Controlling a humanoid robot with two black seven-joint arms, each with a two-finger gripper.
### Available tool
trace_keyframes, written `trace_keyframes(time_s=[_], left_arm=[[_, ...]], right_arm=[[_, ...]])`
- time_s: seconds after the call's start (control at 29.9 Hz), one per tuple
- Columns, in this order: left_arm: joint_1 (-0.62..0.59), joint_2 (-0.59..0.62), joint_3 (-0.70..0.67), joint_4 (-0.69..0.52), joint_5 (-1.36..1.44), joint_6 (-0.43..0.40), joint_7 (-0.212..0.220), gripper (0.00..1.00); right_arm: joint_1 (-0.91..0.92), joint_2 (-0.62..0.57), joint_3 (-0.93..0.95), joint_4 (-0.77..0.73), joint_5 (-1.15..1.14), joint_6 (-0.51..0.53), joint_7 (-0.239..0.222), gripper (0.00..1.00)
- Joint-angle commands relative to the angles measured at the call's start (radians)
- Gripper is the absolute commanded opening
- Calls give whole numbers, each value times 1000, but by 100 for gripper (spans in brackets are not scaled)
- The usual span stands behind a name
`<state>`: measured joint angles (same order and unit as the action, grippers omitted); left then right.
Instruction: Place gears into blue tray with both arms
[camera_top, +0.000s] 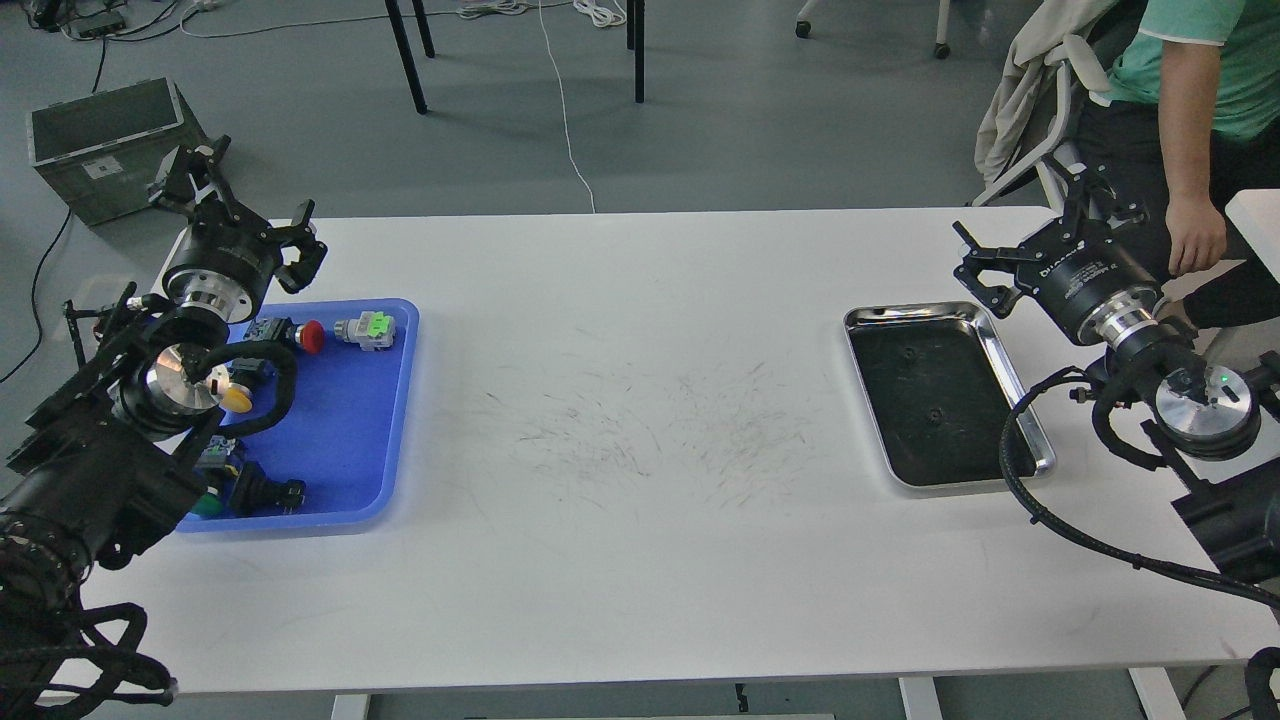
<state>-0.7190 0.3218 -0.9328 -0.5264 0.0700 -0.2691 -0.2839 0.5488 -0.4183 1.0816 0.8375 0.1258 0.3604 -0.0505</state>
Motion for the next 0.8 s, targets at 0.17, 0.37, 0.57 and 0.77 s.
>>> trace_keyframes(time_s=[0.17, 0.37, 0.57, 0.77], left_arm=[[0, 2, -1, 0, -1, -13, -32, 98], [-2, 6, -3, 3, -1, -4, -32, 98], [1, -4, 14, 13, 11, -2, -40, 98], [1, -4, 37, 9, 11, -4, -43, 98]], right_arm=[[5, 1, 0, -5, 0, 0, 0, 99], [7, 1, -5, -5, 0, 8, 0, 99], [13, -16, -14, -3, -2, 17, 0, 99], [43, -71, -124, 0, -12, 42, -2, 99]])
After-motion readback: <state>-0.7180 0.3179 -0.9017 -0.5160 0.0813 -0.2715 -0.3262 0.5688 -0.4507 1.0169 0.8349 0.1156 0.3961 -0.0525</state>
